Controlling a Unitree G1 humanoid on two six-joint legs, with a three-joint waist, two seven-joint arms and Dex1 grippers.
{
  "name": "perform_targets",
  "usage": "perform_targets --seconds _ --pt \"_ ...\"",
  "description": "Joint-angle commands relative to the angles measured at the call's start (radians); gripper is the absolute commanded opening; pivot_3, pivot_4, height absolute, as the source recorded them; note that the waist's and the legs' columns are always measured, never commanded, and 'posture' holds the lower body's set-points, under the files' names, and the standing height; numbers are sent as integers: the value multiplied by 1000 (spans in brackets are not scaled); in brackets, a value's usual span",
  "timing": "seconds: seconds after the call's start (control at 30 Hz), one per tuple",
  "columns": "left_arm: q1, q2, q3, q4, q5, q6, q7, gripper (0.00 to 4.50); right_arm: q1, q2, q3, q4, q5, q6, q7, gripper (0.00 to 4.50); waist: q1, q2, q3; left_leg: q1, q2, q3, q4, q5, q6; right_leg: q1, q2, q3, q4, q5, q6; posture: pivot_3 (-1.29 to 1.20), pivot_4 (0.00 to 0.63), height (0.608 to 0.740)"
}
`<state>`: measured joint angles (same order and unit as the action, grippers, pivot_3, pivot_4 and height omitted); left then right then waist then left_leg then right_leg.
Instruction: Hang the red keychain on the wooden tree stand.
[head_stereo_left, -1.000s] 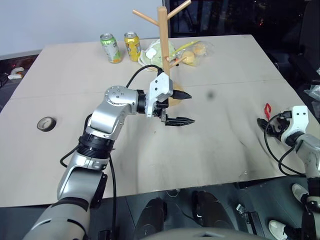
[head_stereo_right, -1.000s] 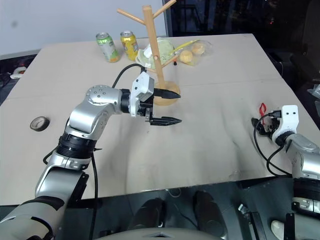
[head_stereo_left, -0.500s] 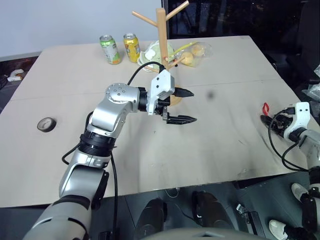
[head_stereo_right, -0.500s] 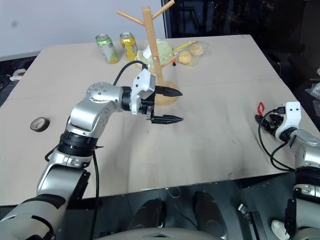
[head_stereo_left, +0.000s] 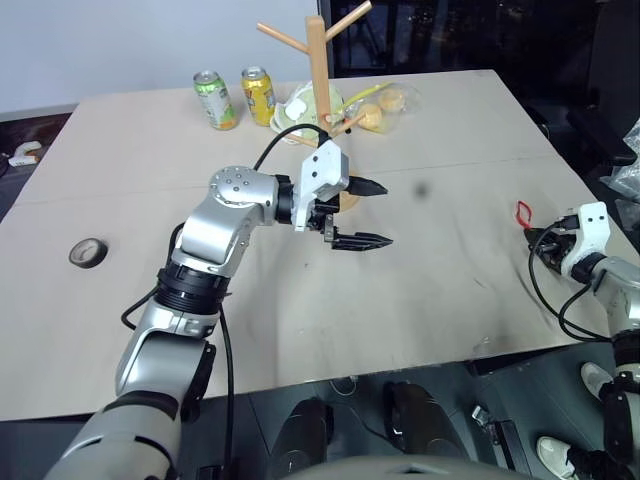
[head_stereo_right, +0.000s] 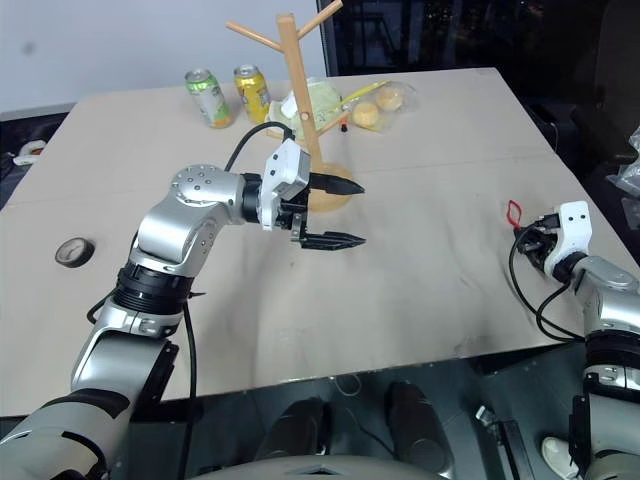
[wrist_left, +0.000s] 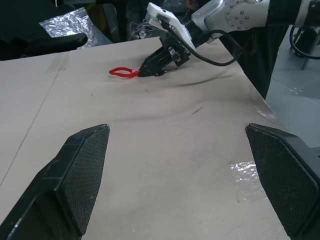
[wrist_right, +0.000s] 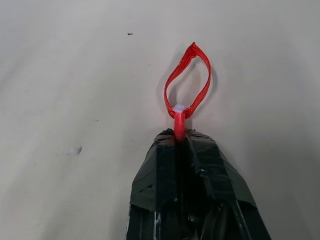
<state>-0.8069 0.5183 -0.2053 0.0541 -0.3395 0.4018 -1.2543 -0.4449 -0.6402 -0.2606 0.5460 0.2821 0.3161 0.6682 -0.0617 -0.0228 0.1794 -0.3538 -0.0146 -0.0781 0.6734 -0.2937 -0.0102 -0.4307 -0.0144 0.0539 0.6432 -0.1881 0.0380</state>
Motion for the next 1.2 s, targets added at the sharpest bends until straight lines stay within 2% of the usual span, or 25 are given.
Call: perform_targets --seconds 0.03,0.2,0.3,0.37,0.47,0.6,0.73,0.9,1.2 --pt "20 23 49 -59 -30 18 19 4500 52 -15 20 -133 -8 -28 32 73 1 0 0 0 0 0 0 0 0 0 0 0 0 0 0 0 150 740" --pt "127 84 127 -160 -89 52 38 4500 203 5 53 -508 -10 -45 14 73 -5 1 1 -2 1 -1 -3 0 0 -3 0 0 0 0 0 0 150 740" --pt "208 109 195 -242 -124 101 104 4500 294 62 135 -745 -60 -117 -29 73 -3 1 1 -2 1 -1 -2 0 0 -4 0 -1 0 -1 0 0 150 740" --pt "244 115 242 -287 -146 137 161 4500 312 101 185 -837 -97 -147 -62 73 -2 1 1 -2 1 -2 -2 0 0 -4 0 -1 0 -1 1 0 150 740" --pt "297 103 353 -370 -208 214 291 4500 265 183 278 -899 -168 -204 -120 73 -1 1 1 -2 1 -2 -2 0 0 -4 -1 -1 0 -1 1 0 150 740" --pt "332 31 465 -520 -328 333 510 4500 155 281 366 -824 -263 -317 -189 73 5 1 1 -2 1 -2 0 0 -1 -3 -1 -2 0 0 1 0 150 740" --pt "393 14 507 -623 -370 378 628 4500 47 342 418 -694 -341 -463 -237 73 18 1 1 -2 1 -3 0 0 -1 -3 -2 -3 0 0 -1 0 150 740" --pt "425 52 553 -645 -409 389 674 4500 -124 403 447 -467 -385 -624 -272 73 20 1 1 -3 0 -4 -1 1 -2 -4 -2 -4 -1 2 -3 0 150 740" --pt "371 79 516 -608 -425 368 692 4500 -297 464 445 -201 -388 -766 -276 73 19 1 1 -4 0 -6 -1 1 -2 -3 -2 -6 -1 2 -4 0 150 740"
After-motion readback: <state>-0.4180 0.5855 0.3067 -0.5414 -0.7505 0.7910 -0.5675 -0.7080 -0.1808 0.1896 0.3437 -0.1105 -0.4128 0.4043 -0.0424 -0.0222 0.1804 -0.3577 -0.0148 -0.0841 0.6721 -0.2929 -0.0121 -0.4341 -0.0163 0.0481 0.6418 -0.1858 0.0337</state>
